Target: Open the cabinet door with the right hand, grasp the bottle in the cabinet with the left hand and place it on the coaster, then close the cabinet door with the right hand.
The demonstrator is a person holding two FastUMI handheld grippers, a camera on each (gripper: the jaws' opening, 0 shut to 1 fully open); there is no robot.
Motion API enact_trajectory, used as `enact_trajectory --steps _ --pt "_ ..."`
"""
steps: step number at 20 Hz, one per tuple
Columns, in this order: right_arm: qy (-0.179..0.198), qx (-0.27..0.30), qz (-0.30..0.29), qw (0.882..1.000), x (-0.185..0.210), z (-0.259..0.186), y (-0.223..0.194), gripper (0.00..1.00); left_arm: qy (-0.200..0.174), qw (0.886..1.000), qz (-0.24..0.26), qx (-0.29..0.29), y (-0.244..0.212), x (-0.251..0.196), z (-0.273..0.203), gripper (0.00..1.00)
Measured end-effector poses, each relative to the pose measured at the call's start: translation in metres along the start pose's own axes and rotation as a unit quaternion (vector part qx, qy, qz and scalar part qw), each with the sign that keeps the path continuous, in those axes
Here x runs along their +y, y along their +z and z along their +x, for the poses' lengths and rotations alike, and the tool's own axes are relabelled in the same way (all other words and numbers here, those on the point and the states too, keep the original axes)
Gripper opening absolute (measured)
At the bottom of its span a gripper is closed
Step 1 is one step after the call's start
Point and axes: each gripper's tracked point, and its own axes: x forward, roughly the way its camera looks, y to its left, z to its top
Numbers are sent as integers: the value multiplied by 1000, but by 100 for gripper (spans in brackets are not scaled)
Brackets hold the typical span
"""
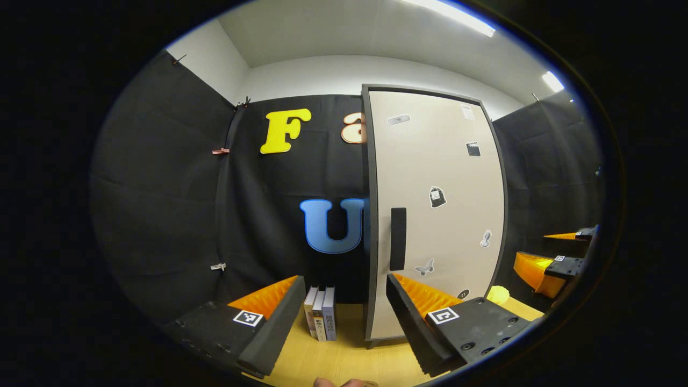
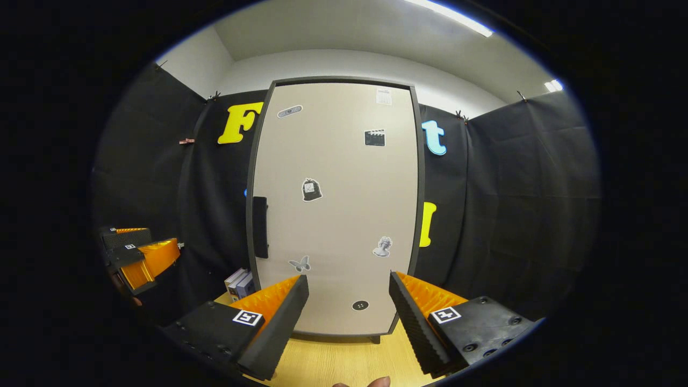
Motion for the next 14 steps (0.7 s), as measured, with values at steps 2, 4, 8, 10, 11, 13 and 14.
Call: enact_trajectory --steps 2,4,8,10,11,13,14 --pt "0 -4 2 1000 0 0 3 97 -2 1000 0 -2 1 -2 -1 95" --pt "-1 -6 3 1000 0 0 4 98 -3 1000 1 -4 3 -2 -1 95" --pt "0 -3 3 1000 2 0 3 97 -3 1000 2 -6 3 -1 -1 95" --pt "5 -6 6 1000 6 1 5 97 0 1000 5 -7 3 0 -1 95" --pt "12 -8 8 1000 11 1 7 97 2 1000 7 -7 4 0 -1 95" --pt "23 -12 18 999 23 2 10 97 6 1000 6 -7 2 5 -1 95" --pt "28 -13 22 999 28 5 12 97 8 1000 5 -6 1 11 -1 95"
